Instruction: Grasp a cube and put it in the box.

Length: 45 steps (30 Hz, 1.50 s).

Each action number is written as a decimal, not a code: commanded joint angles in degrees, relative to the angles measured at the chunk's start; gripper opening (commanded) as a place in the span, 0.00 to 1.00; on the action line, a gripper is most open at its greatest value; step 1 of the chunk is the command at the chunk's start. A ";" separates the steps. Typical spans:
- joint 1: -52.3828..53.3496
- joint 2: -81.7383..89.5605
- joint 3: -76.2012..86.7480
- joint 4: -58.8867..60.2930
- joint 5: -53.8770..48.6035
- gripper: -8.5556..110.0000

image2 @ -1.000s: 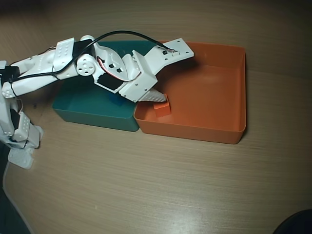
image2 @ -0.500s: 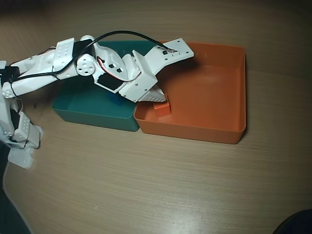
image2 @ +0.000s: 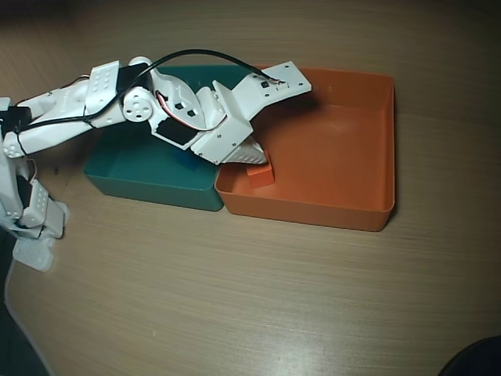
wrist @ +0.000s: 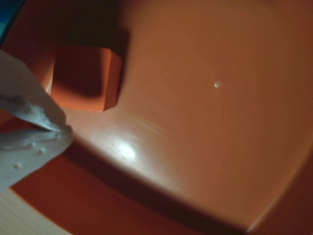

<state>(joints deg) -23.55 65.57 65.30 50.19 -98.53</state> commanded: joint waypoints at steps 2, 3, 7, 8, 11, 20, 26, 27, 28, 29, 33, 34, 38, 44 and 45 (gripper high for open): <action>1.14 8.96 -2.46 -0.62 0.44 0.03; 1.14 10.46 -2.37 -0.62 0.44 0.03; 1.41 15.56 -2.20 -0.62 0.44 0.03; 1.85 16.88 -2.20 -0.62 0.44 0.03; 3.87 20.57 -1.14 -0.62 -0.44 0.03; 8.96 35.16 16.26 -7.12 -0.62 0.03; 13.27 42.28 33.31 -23.47 -0.62 0.03; 13.71 43.24 36.21 -26.19 -0.62 0.03; 14.24 44.30 38.94 -29.00 -0.62 0.03; 14.68 45.35 41.57 -31.55 -0.62 0.03; 16.35 49.57 50.63 -39.02 -0.62 0.04; 16.79 50.71 52.56 -40.17 -0.62 0.04; 18.46 55.02 59.50 -42.36 -0.53 0.04; 18.98 61.26 67.68 -42.28 -0.53 0.04; 18.98 62.23 69.17 -42.28 -0.53 0.04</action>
<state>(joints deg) -4.92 123.31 133.33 9.14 -98.96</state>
